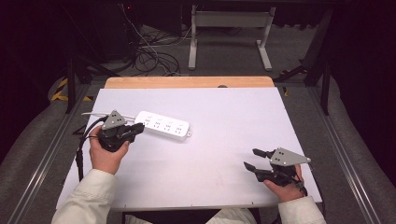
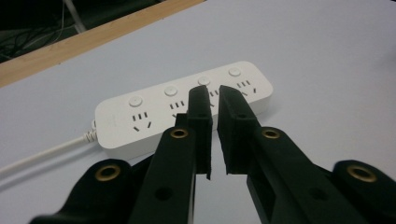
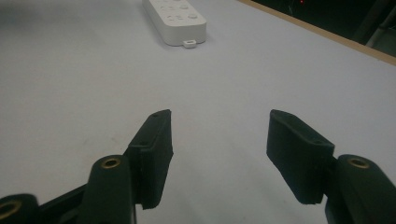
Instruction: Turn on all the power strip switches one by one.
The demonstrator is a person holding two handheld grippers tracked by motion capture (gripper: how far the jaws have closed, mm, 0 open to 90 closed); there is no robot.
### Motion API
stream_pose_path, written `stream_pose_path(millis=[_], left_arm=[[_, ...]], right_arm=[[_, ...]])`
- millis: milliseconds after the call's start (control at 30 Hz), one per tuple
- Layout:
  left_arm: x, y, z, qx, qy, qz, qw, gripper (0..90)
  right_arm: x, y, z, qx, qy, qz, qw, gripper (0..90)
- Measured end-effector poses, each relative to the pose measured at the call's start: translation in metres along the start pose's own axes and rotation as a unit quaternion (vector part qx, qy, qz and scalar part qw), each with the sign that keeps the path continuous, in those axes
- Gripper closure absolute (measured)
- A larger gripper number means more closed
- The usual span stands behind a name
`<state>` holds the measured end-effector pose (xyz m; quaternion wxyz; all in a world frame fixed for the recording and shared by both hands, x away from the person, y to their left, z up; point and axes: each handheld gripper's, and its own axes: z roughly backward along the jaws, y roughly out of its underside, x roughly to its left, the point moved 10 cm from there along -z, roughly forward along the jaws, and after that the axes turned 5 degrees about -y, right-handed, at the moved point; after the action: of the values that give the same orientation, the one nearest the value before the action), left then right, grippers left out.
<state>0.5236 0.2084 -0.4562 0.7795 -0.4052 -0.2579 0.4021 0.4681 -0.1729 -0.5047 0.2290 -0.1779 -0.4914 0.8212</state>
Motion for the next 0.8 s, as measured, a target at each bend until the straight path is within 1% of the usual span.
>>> stream_pose_path(millis=[33,67,167,200,233,267,300,333,400,433,467,500,567,633,667,700,733,767,800], left_arm=[[0.0,0.0,0.0,0.0,0.0,0.0,1.0,87.8],[0.002,-0.002,-0.004,-0.006,0.003,0.006,1.0,89.2],[0.004,-0.005,-0.008,-0.01,0.002,0.01,0.9999,89.5],[0.005,-0.008,-0.012,-0.012,0.009,0.01,0.9998,89.4],[0.005,-0.008,-0.012,-0.012,0.009,0.01,0.9998,89.5],[0.004,-0.01,-0.015,-0.011,0.016,0.01,0.9997,89.5],[0.004,-0.009,-0.017,0.0,0.017,0.011,0.9998,89.5],[0.004,-0.009,-0.022,0.022,0.012,0.007,0.9996,89.6],[0.004,-0.011,-0.024,0.021,0.012,0.007,0.9997,89.6],[0.005,-0.013,-0.026,0.021,0.01,0.004,0.9997,89.6],[0.006,-0.015,-0.028,0.021,0.011,0.009,0.9997,89.6],[0.007,-0.018,-0.032,0.016,0.014,0.028,0.9994,89.6],[0.012,-0.02,-0.038,0.006,0.008,0.029,0.9995,89.7],[0.014,-0.021,-0.041,0.004,0.004,0.032,0.9995,89.7],[0.019,-0.022,-0.047,-0.001,-0.001,0.037,0.9993,89.8],[0.019,-0.022,-0.047,-0.001,-0.001,0.037,0.9993,89.8],[0.021,-0.023,-0.05,-0.004,-0.003,0.044,0.999,89.8],[0.027,-0.022,-0.057,-0.004,-0.009,0.051,0.9987,89.8],[0.027,-0.022,-0.057,-0.004,-0.009,0.051,0.9987,89.8]], right_arm=[[0.0,0.0,0.0,0.0,0.0,0.002,1.0,41.1],[0.0,0.0,0.0,-0.001,0.0,0.002,1.0,41.1],[0.0,0.0,0.0,-0.001,-0.001,0.002,1.0,41.1],[0.0,0.0,0.0,-0.001,-0.001,0.001,1.0,41.1],[0.0,0.0,0.0,-0.001,-0.001,0.001,1.0,41.1],[0.0,0.0,0.0,-0.001,-0.002,0.001,1.0,41.1],[0.0,0.0,0.0,-0.002,-0.004,0.001,1.0,41.1],[0.001,0.0,-0.001,-0.001,-0.008,-0.001,1.0,41.1],[0.001,0.001,-0.001,0.0,-0.009,-0.002,1.0,41.1],[0.001,0.001,-0.001,0.0,-0.01,-0.002,1.0,41.1],[0.001,0.0,-0.001,0.0,-0.01,-0.002,0.9999,41.1],[0.001,0.0,-0.001,0.0,-0.01,-0.002,0.9999,41.1],[0.001,0.0,-0.001,0.0,-0.011,-0.001,0.9999,41.1],[0.001,0.0,-0.001,-0.001,-0.011,-0.001,0.9999,41.1],[0.002,0.0,-0.001,-0.001,-0.012,-0.002,0.9999,41.1],[0.002,0.0,-0.001,-0.001,-0.013,-0.002,0.9999,41.1],[0.002,0.0,-0.001,-0.001,-0.013,-0.001,0.9999,41.1],[0.002,0.0,-0.001,-0.001,-0.013,-0.002,0.9999,41.1],[0.002,0.0,-0.001,-0.001,-0.013,-0.002,0.9999,41.1]])
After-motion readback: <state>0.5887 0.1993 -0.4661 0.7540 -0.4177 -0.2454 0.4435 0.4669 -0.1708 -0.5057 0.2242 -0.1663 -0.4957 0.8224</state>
